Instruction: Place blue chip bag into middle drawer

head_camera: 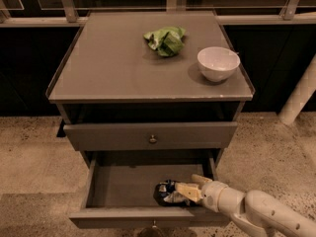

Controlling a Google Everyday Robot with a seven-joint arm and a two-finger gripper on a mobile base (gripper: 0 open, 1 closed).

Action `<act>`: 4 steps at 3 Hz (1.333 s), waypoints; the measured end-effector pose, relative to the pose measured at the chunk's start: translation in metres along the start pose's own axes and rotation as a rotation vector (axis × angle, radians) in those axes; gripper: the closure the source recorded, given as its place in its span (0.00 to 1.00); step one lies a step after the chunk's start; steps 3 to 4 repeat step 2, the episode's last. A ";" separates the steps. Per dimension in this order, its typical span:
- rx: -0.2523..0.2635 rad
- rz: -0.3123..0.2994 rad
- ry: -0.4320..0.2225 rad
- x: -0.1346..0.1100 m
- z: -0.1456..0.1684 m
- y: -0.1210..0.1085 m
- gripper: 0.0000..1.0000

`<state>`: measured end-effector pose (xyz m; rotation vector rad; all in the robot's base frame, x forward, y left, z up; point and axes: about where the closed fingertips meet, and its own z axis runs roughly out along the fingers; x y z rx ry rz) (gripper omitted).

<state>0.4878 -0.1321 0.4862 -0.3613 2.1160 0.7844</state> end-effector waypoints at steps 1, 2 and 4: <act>0.000 0.000 0.000 0.000 0.000 0.000 0.00; 0.000 0.000 0.000 0.000 0.000 0.000 0.00; 0.000 0.000 0.000 0.000 0.000 0.000 0.00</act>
Offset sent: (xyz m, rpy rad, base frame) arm 0.0000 0.0000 0.0000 0.0000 0.0000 0.0000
